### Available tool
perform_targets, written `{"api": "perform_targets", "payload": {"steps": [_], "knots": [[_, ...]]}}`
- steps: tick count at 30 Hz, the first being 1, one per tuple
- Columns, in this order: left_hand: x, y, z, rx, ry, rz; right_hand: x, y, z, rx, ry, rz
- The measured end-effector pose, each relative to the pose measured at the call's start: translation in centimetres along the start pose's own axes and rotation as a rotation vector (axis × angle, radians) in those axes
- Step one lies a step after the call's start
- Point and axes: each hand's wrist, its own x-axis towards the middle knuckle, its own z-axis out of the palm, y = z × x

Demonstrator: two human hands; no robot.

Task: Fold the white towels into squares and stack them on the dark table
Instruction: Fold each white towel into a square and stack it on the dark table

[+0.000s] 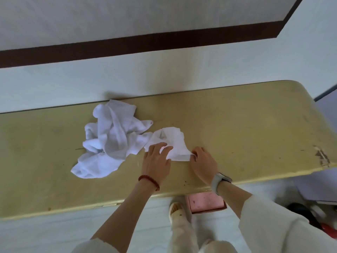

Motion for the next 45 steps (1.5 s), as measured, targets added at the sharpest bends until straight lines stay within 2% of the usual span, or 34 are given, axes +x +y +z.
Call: {"api": "perform_targets", "payload": {"steps": [4, 7, 9, 12, 17, 21, 25, 28, 31, 33, 36, 41, 43, 45], "knots": [[4.7, 2.3, -0.6, 0.075, -0.022, 0.093, 2.0, 0.0, -4.9, 0.049, 0.028, -0.252], [7.6, 5.6, -1.5, 0.015, 0.027, 0.071, 3.3, 0.2, -10.4, 0.035, 0.07, -0.426], [9.4, 7.8, -2.3, -0.021, 0.083, 0.023, 4.1, 0.7, -14.2, 0.03, 0.129, -0.474], [11.7, 10.9, -4.0, -0.029, 0.117, -0.059, 5.6, 2.0, -19.9, 0.057, 0.235, -0.494], [14.1, 15.2, -6.3, -0.204, 0.223, -0.199, 8.3, 5.8, -27.9, 0.085, 0.404, -0.448], [17.1, 18.5, -7.8, -0.142, 0.235, -0.28, 10.7, 8.3, -32.3, 0.212, 0.39, -0.416], [19.7, 21.3, -9.9, -0.103, 0.417, -0.321, 11.8, 8.4, -35.8, 0.44, 0.363, -0.424], [19.5, 22.7, -11.0, -0.09, 0.62, -0.231, 11.2, 8.5, -37.3, 0.51, 0.402, -0.509], [17.6, 22.1, -10.4, 0.017, 0.741, -0.002, 10.1, 9.9, -37.0, 0.501, 0.395, -0.567], [15.7, 21.1, -8.8, 0.06, 0.686, 0.088, 9.2, 11.9, -35.3, 0.456, 0.35, -0.57], [12.6, 19.1, -4.7, 0.157, 0.448, 0.168, 7.7, 16.0, -31.1, 0.343, 0.199, -0.509], [7.3, 17.2, 2.2, 0.164, -0.346, -0.052, 4.1, 22.5, -24.2, 0.011, -0.274, -0.298], [5.2, 17.1, 4.7, 0.083, -0.509, -0.12, 2.4, 24.6, -21.9, -0.088, -0.382, -0.219], [4.0, 17.1, 6.2, -0.05, -0.549, -0.2, 1.4, 25.5, -20.5, -0.104, -0.402, -0.154]]}}
